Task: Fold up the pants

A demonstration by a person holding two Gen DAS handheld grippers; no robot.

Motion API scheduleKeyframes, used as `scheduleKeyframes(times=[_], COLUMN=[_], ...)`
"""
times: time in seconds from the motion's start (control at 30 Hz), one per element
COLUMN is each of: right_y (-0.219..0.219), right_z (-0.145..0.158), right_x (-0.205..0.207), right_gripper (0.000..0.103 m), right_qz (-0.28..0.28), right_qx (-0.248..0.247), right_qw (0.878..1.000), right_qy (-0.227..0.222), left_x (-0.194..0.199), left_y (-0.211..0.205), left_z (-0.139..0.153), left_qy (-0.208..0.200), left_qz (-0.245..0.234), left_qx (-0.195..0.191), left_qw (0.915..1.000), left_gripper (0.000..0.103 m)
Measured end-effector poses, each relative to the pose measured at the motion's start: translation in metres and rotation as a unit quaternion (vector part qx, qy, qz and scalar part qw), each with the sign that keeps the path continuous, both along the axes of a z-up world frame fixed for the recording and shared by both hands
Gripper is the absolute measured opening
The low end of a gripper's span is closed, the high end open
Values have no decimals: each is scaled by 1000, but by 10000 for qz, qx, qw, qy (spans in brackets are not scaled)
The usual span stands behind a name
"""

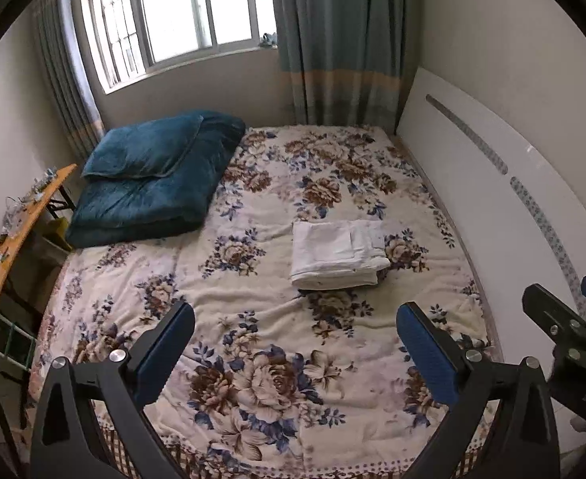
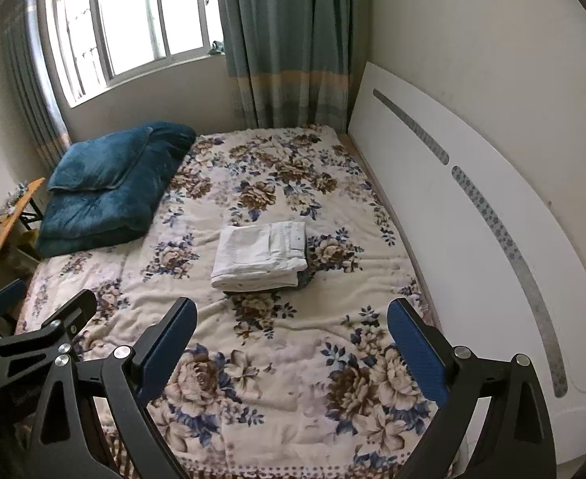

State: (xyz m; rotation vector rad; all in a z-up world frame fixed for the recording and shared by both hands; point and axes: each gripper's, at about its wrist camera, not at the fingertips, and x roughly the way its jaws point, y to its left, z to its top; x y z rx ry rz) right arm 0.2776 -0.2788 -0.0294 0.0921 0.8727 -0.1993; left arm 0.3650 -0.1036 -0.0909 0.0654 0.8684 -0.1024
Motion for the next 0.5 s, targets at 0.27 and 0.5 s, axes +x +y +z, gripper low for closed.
scheduleKeyframes(times=[0.27,0.5], right_y=[-11,-15], right_z=[-26,-35], right_x=[52,68], right_gripper=[98,99], right_qz=[-77,-122], right_qx=[-38,-7], right_qw=[9997,9996], right_qy=[249,274], left_x=[38,53], left_y=[-6,-7], left_z=[-13,-10], left_qy=[185,154], left_qz=[100,231], left_qx=[71,144], left_qw=[9998,9995], left_gripper=[103,103])
